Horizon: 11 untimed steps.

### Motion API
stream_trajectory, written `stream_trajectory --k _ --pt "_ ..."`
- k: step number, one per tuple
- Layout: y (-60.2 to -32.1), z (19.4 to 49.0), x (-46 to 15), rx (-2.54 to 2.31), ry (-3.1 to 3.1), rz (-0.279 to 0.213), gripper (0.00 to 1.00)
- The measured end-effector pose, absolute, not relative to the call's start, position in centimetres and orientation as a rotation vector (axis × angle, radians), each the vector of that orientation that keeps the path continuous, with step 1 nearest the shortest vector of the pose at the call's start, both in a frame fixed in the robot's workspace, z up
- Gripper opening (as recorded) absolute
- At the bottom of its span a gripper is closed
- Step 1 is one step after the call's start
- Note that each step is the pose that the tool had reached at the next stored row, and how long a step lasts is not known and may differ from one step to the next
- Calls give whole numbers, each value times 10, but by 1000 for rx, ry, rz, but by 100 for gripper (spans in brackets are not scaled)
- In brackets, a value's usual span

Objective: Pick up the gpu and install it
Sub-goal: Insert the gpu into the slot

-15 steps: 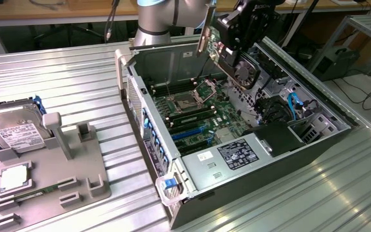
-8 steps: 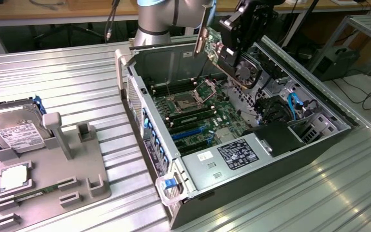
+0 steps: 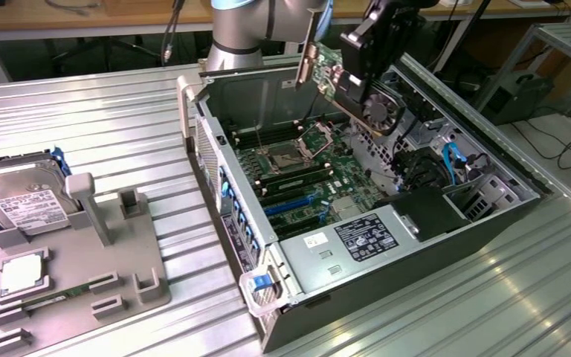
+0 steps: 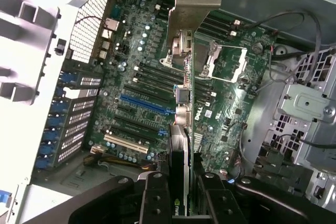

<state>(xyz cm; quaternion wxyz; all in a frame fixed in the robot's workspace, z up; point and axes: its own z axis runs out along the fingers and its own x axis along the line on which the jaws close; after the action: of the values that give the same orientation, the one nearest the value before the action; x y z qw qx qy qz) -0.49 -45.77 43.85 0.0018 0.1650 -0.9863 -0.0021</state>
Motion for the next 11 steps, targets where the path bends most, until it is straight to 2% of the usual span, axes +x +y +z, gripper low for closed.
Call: stream_trajectory --k 11 --pt "-458 438 -5 701 -3058 -6 27"
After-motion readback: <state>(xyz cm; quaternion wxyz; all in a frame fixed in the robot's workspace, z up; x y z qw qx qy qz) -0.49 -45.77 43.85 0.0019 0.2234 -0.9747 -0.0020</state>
